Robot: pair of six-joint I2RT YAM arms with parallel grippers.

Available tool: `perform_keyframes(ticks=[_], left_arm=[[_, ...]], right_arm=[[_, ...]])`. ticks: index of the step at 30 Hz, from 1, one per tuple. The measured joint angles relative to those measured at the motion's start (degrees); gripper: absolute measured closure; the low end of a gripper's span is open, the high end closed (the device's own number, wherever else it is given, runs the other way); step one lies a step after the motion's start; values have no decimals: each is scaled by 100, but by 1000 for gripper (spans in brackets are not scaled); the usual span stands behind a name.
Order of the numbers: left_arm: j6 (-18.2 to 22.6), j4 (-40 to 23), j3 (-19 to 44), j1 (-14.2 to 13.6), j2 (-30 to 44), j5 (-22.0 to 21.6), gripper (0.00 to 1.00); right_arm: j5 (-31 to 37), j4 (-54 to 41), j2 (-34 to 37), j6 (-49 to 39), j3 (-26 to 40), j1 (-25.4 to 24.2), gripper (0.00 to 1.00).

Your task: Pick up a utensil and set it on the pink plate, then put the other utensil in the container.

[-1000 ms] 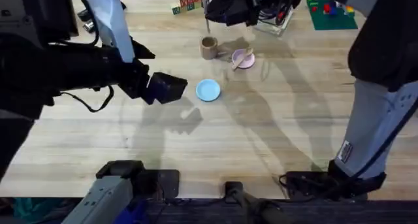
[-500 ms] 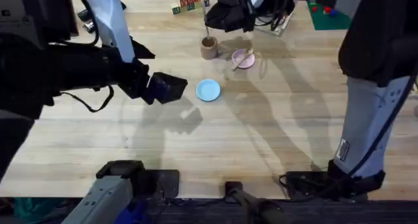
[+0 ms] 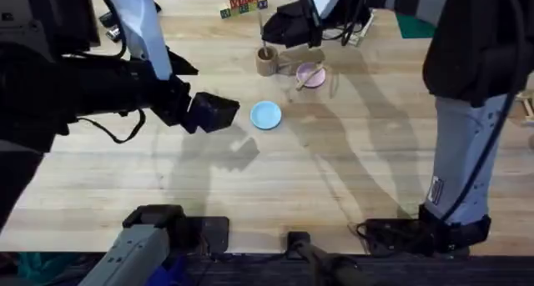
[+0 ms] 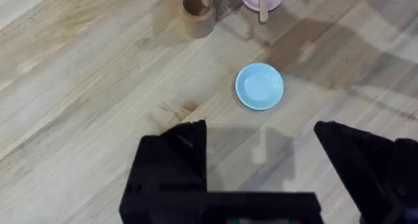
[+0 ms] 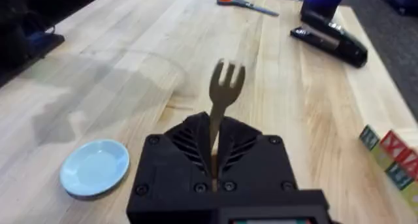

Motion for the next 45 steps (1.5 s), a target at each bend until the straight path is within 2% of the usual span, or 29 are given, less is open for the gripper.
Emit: perform_keyframes(ticks=[45], left_arm=[[14,0,0,0,0,0,6]], right_arm=[[7,39,328,2,0,0,970]])
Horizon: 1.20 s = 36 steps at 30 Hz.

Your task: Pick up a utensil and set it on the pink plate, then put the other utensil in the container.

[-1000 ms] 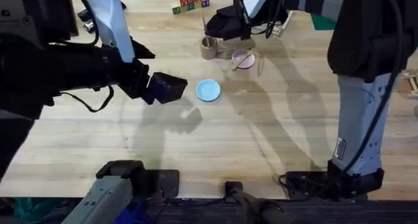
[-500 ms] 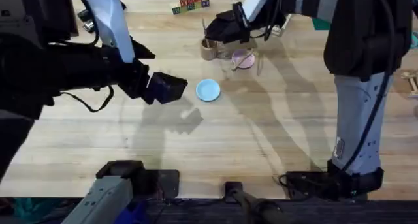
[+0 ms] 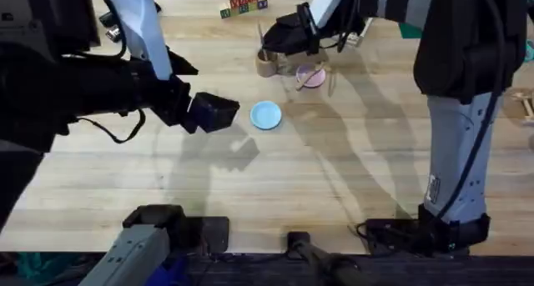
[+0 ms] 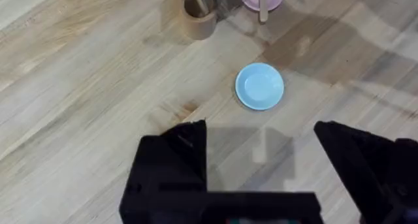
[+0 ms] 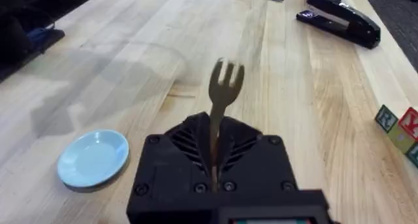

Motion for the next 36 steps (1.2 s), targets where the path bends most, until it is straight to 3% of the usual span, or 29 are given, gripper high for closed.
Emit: perform_keyframes(ticks=[31,34,35,36], left_arm=[[0,0,0,0,0,0,6],[0,0,0,0,0,0,6],[0,0,0,0,0,0,4],[0,0,0,0,0,0,5]], right_arm=[[149,-37,0,0,0,0,961],[164,-41,0,0,0,0,895],[168,-46,0,0,0,0,815],[168,-44,2,-1,0,0,599]])
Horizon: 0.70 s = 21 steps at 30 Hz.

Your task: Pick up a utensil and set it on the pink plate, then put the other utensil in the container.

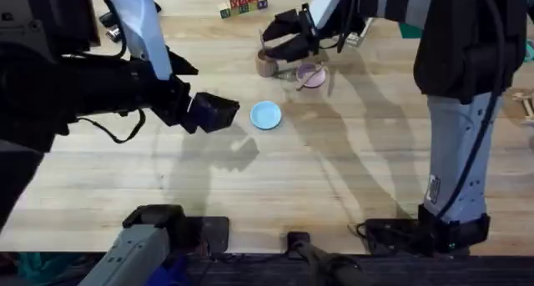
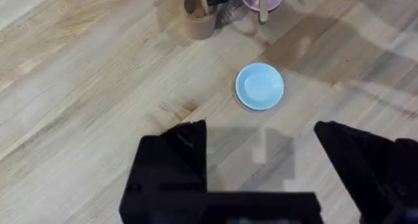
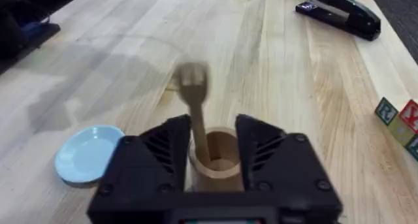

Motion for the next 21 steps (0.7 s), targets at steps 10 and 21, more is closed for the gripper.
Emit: perform_keyframes(ticks=[10,21], left_arm=[[0,0,0,0,0,0,6],[0,0,0,0,0,0,6]], right_arm=[[0,-2,-2,21,0,0,305],[10,21,-2,536,0,-2,38]])
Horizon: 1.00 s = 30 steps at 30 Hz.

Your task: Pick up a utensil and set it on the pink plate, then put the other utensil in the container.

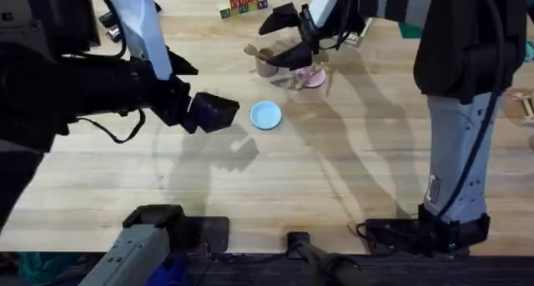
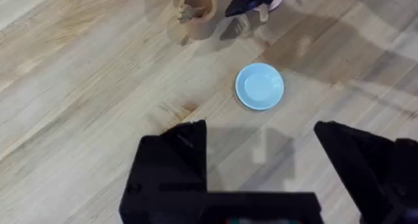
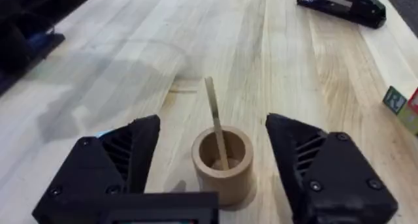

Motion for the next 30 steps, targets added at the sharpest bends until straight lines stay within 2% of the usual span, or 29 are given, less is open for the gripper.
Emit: perform_keyframes(ticks=[5,8,11,15,22,30], left_arm=[[0,0,0,0,0,0,5],[0,0,0,0,0,0,6],[0,0,0,0,-1,0,6],[0,0,0,0,-2,0,6],[0,0,0,0,0,0,6],[0,0,0,0,0,0,6]], right_arm=[[32,-11,2,634,89,0,7],[146,-42,2,1111,385,0,19],[602,-188,-29,1620,659,0,31],[1376,-730,-251,2053,691,2,37],[2641,-1973,-1223,2347,695,2,6],[3775,-3090,-2538,2816,721,2,6]])
